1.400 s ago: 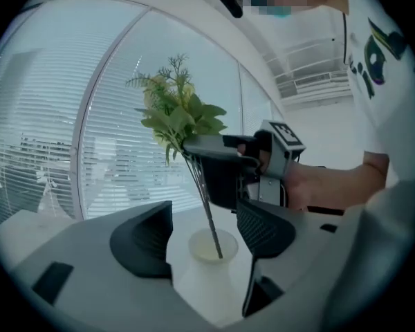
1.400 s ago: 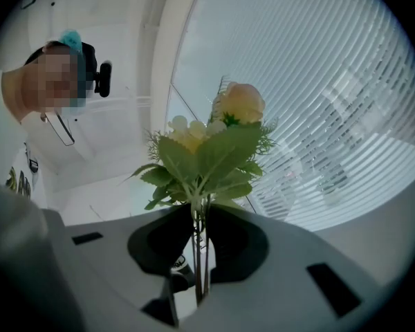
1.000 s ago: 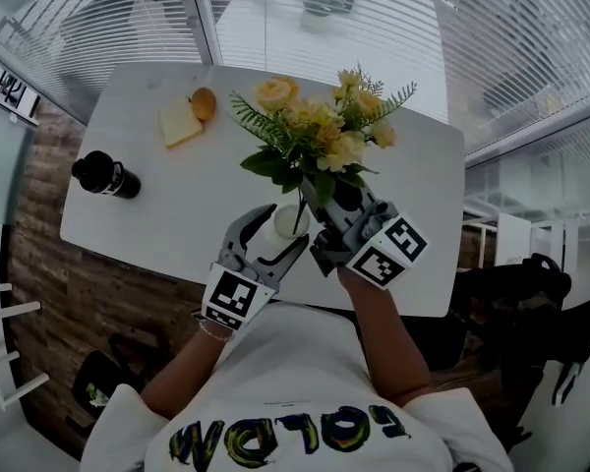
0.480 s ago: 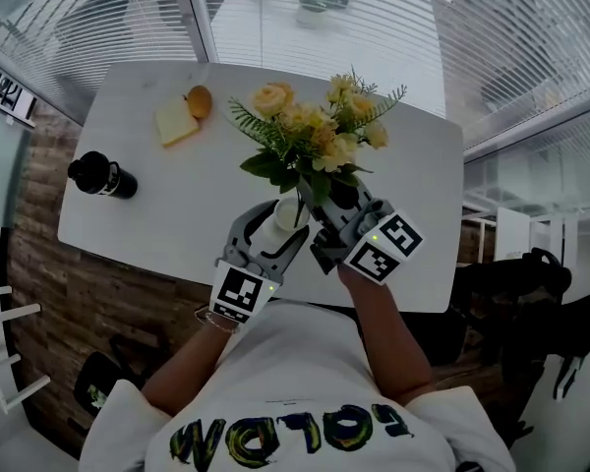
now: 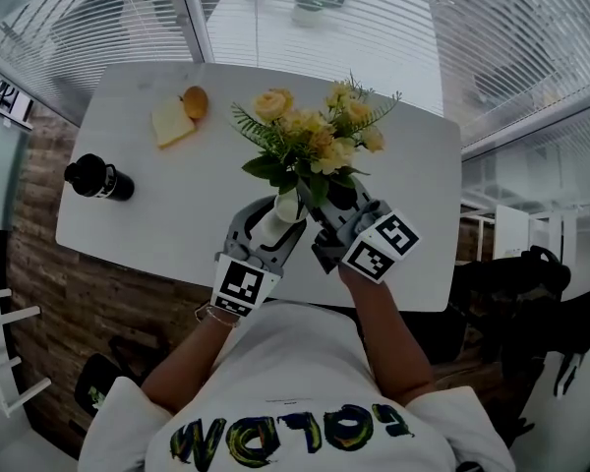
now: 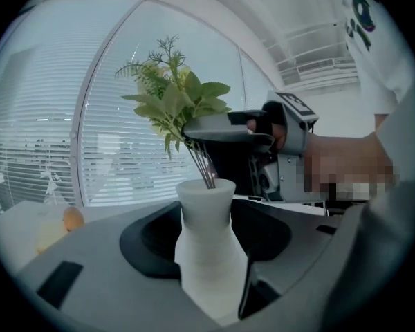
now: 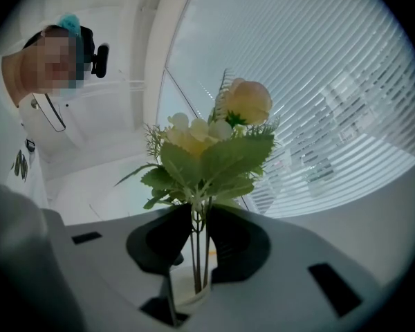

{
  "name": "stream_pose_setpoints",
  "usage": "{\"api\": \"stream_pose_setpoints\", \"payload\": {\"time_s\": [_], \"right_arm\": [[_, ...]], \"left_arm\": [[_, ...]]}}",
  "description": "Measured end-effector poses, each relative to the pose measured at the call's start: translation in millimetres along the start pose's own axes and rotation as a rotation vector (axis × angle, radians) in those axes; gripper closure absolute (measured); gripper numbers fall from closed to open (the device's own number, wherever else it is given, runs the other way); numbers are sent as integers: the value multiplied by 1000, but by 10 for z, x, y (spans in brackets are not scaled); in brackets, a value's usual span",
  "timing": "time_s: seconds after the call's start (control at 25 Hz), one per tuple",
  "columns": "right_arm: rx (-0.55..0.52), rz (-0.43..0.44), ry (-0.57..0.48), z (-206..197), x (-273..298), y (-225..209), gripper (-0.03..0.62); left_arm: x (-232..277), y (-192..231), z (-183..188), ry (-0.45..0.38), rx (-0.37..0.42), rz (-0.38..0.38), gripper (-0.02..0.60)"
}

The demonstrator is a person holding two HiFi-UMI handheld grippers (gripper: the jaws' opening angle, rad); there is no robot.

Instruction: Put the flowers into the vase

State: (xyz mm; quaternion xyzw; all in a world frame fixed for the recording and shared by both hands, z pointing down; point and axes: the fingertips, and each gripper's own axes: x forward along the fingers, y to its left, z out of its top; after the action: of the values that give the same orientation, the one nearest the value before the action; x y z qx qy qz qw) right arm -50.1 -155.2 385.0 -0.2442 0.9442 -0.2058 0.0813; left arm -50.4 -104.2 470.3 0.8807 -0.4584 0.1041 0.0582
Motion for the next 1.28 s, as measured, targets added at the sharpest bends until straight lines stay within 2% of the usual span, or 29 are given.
{"api": "stream_pose_setpoints", "payload": {"time_s": [0.44,0.76,1.28], "right_arm": [[-58,-22,55,-216,-93,-65,493],[-109,22,82,-304,-103,39,468],[-143,23,126,-400,-125,22,390]], "left_arm": [[102,-66,-156,15,-5,-12,353],[84,-53,-193,14,13,2,348],[185,32,-243,24,33,18,341]]}}
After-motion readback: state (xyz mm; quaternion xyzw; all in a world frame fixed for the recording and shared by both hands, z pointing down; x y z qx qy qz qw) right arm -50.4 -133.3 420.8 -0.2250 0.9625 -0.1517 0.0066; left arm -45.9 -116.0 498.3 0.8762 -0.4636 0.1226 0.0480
